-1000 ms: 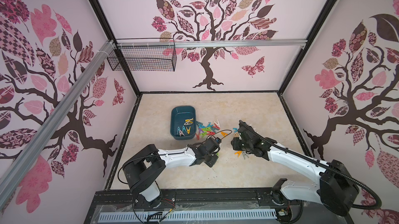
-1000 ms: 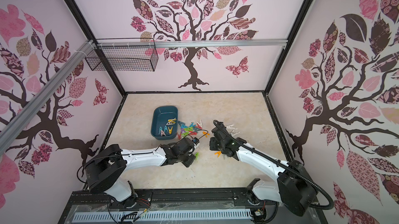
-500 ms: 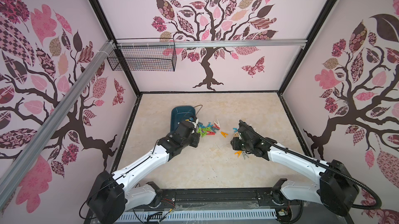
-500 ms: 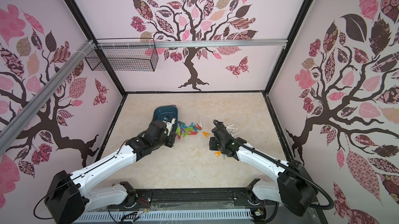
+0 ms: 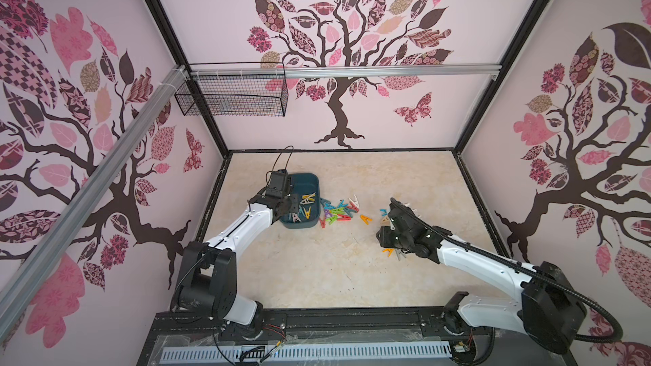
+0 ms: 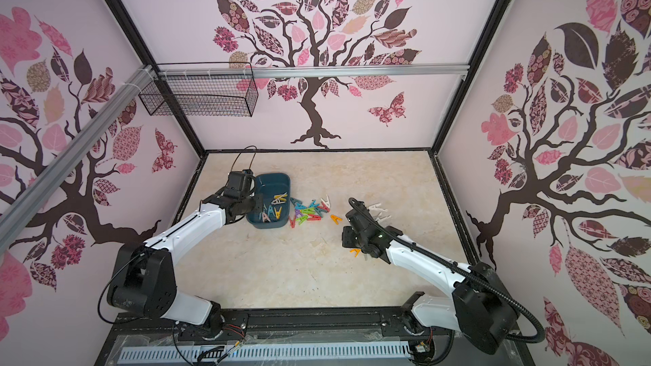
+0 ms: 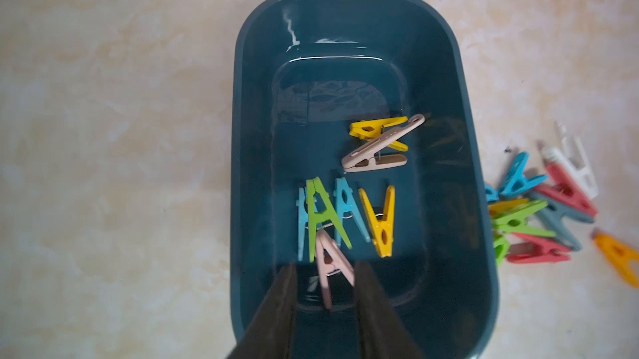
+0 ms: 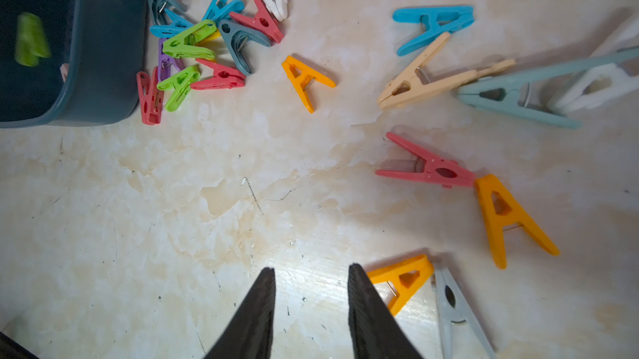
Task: Put the clothespins into the storage box
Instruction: Place the clothespin in the storage box.
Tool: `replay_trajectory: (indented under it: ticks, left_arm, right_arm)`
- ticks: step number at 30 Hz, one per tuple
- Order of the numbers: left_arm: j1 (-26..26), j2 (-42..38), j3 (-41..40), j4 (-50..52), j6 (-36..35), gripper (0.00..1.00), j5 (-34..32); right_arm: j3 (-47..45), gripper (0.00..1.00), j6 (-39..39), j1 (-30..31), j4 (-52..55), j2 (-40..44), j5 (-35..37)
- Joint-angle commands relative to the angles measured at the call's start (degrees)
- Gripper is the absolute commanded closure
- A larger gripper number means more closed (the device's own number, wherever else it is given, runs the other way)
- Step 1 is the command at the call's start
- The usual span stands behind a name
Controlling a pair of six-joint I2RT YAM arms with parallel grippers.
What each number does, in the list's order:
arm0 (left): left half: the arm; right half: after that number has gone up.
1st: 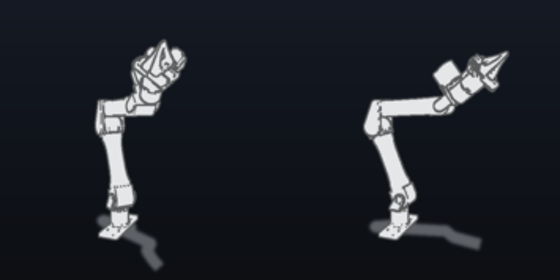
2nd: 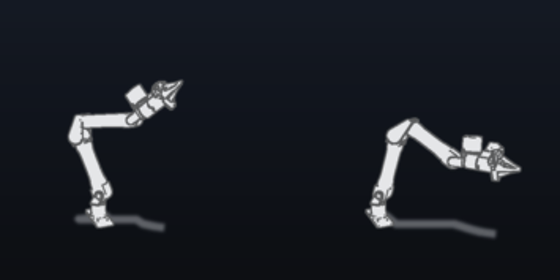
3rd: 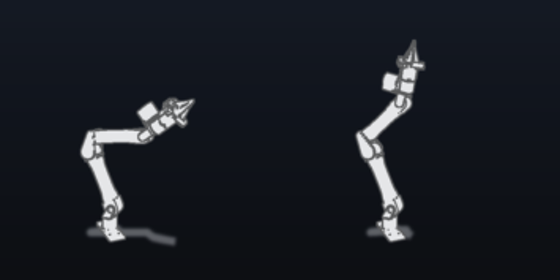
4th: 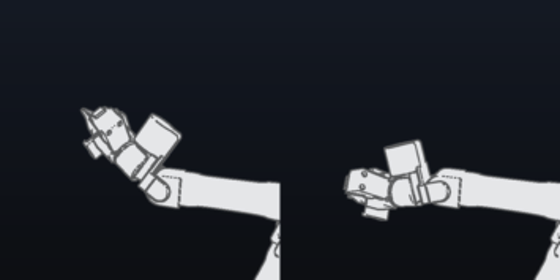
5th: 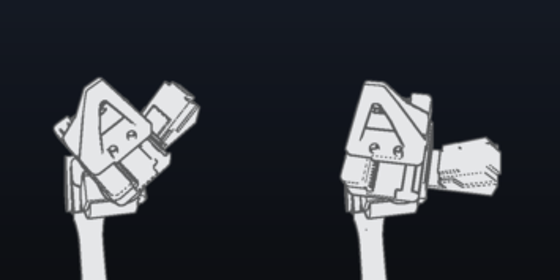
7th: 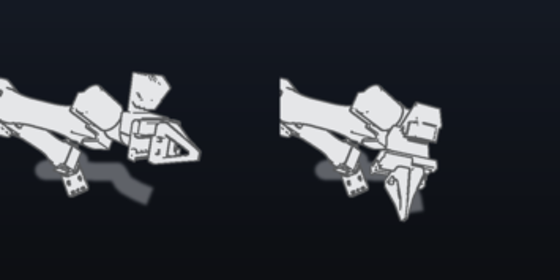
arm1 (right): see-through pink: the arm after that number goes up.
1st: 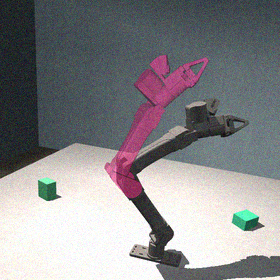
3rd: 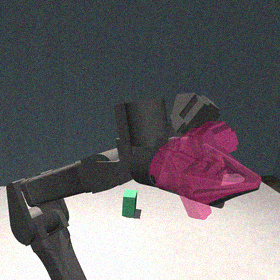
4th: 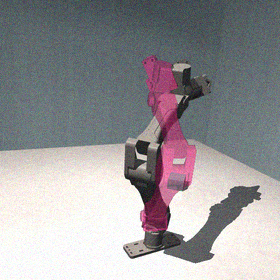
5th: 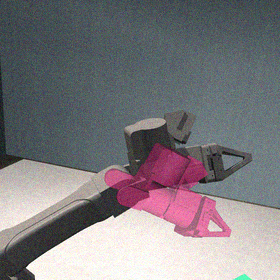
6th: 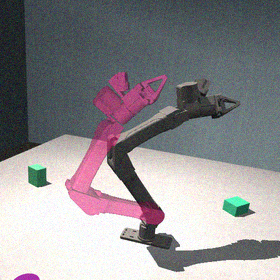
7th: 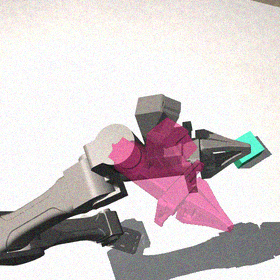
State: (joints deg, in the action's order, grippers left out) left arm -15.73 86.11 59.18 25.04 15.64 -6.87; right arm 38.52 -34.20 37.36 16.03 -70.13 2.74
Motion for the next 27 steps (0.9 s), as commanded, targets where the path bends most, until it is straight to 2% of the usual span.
replay_trajectory:
  ticks: [1,5,8,12,15,17,20,23,27]
  left_arm:
    - [0.3,-1.8,2.8,0.4,0.7,0.53,-0.3]
    - [0.0,-7.1,1.2,1.2,0.3,0.51,2.1]
    - [-2.8,-13.2,-2.3,1.1,0.3,0.51,3.5]
    - [-11.0,-20.9,-8.3,1.1,1.0,0.46,4.2]
    - [-18.0,-25.7,-14.0,-1.2,3.8,0.33,6.2]
    - [-23.7,-28.2,-17.4,-3.1,5.3,0.29,4.3]
    - [-30.8,-30.3,-21.2,-5.0,7.1,0.28,0.1]
    - [-34.3,-30.6,-22.8,-5.4,7.4,0.28,-1.9]
    - [-34.9,-29.4,-23.4,-6.1,7.0,0.28,-2.8]
  right_arm:
    - [-1.1,0.61,1.3,-0.3,4.3,3.1,1.8]
    - [-2.4,0.61,2.6,-0.3,8.0,5.7,3.4]
    - [-3.2,0.61,2.9,-0.3,11.1,7.2,5.0]
    - [-4.1,0.61,2.3,-0.3,12.9,7.8,5.6]
    - [-4.3,0.64,1.6,-0.3,12.3,5.7,5.3]
    - [-4.0,0.65,1.0,-0.3,11.1,3.6,4.0]
    - [-3.6,0.67,-1.2,-0.3,11.1,1.1,5.0]
    - [-3.5,0.67,-2.5,-0.3,12.3,0.0,7.7]
    - [-4.4,0.68,-2.9,-0.4,11.9,-1.1,8.7]
